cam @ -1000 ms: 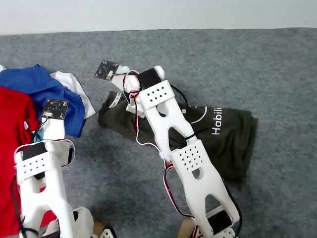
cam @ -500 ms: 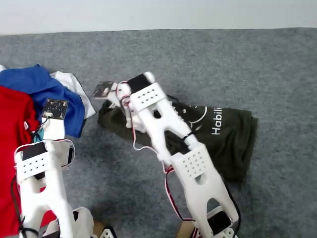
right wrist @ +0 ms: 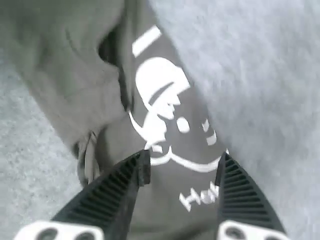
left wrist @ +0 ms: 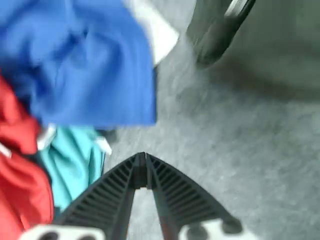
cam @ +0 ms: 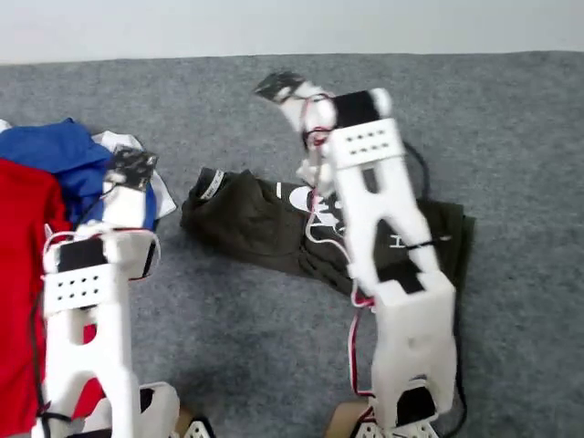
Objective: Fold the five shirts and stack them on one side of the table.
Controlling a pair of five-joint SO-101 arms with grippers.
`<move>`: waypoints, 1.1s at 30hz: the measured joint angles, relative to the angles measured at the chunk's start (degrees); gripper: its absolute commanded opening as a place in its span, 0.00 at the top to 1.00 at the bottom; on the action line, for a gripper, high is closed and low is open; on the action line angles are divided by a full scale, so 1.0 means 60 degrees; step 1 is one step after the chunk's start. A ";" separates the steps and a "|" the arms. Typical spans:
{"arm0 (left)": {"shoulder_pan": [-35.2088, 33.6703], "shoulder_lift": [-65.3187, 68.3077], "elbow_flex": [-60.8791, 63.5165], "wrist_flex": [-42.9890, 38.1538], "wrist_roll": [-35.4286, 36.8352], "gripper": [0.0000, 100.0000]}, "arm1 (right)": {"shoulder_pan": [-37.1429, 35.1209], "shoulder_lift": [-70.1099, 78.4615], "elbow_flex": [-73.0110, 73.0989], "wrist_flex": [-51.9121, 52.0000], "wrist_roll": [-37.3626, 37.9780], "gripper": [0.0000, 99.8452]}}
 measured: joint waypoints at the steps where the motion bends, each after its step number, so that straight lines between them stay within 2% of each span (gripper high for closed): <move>1: 0.0205 0.0000 -0.0073 -0.0059 0.0044 1.00 | 0.0088 -0.0440 0.0469 0.0000 -0.0205 0.78; 5: 0.1158 0.0381 -0.0381 -0.0484 0.0132 1.00 | 0.0440 -0.2242 0.2535 0.0000 -0.1114 0.78; 12: 0.2037 0.3121 -0.2359 -0.0571 0.0190 1.00 | 0.1626 -0.5055 0.5641 0.0000 -0.2711 0.78; 17: 0.2359 0.5377 -0.4762 0.0381 0.0190 1.00 | 0.2637 -0.6608 0.7385 0.0000 -0.3604 0.78; 22: 0.2725 0.7473 -0.6901 0.1465 0.0190 1.00 | 0.3473 -0.7985 0.8689 0.0000 -0.3736 0.78; 33: 0.3004 1.0872 -1.0359 0.2916 0.0190 1.00 | 0.5158 -1.0037 1.0315 0.0000 -0.3766 0.78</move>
